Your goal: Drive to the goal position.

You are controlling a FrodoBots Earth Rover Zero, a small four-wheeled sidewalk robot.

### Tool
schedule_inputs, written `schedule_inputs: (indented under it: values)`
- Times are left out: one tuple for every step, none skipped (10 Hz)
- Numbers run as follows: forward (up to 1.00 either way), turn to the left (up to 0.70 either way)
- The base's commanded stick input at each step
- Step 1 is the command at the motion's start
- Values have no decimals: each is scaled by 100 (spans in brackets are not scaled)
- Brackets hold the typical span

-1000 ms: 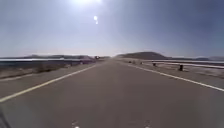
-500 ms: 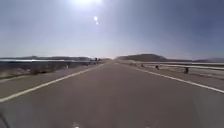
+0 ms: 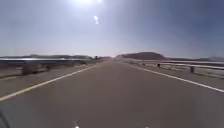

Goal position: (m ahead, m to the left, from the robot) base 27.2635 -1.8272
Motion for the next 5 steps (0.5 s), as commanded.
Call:
schedule_inputs:
  values:
    - [100,0]
    - [100,0]
    - [100,0]
    - [100,0]
    - [100,0]
